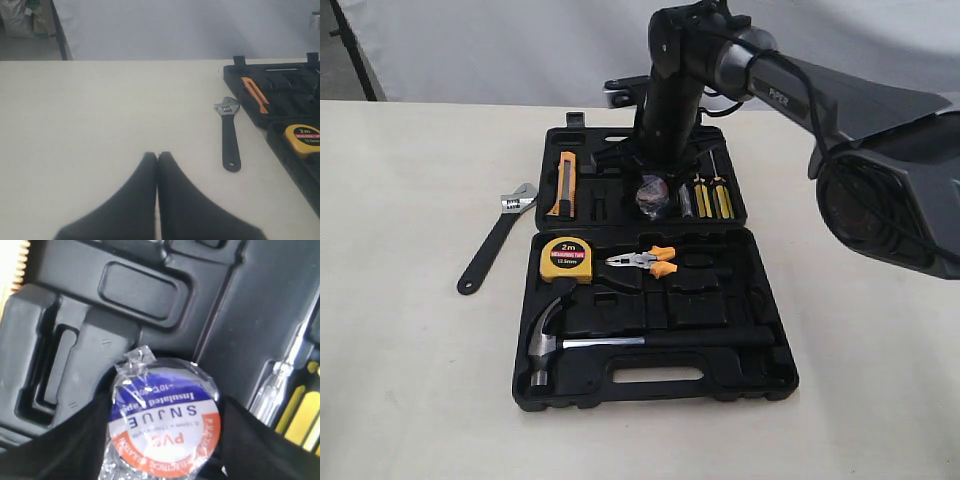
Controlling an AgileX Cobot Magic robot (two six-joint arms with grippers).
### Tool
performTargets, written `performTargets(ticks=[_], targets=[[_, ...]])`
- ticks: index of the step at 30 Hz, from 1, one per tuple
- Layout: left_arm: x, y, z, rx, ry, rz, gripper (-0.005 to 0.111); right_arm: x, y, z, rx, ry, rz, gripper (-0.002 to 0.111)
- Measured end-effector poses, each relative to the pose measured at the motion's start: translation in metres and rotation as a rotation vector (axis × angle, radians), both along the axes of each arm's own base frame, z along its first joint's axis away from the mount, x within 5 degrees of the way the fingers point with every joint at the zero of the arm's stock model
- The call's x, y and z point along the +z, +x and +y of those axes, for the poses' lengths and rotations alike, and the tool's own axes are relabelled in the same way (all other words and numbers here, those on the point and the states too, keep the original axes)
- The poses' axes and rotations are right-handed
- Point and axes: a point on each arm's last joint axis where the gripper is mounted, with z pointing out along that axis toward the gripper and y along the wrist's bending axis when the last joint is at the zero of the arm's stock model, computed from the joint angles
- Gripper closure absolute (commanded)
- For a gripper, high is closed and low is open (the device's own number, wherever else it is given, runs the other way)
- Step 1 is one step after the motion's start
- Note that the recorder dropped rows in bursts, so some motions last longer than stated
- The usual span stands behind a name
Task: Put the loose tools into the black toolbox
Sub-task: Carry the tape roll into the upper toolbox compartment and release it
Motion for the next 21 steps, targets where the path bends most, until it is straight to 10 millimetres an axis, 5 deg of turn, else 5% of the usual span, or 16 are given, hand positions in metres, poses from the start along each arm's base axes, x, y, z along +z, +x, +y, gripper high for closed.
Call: performTargets(ticks=[10, 21], targets=[[0.0000, 0.0000, 0.0000, 0.000, 0.000, 0.000, 0.105, -0.0047, 0.0000, 0.0007, -0.027, 0.009, 0.015, 0.051], [0.0000, 0.0000, 0.0000, 0.000, 0.000, 0.000, 0.105, -0.0043, -0.0008, 0.0031, -0.042, 0.037, 0.026, 0.028]])
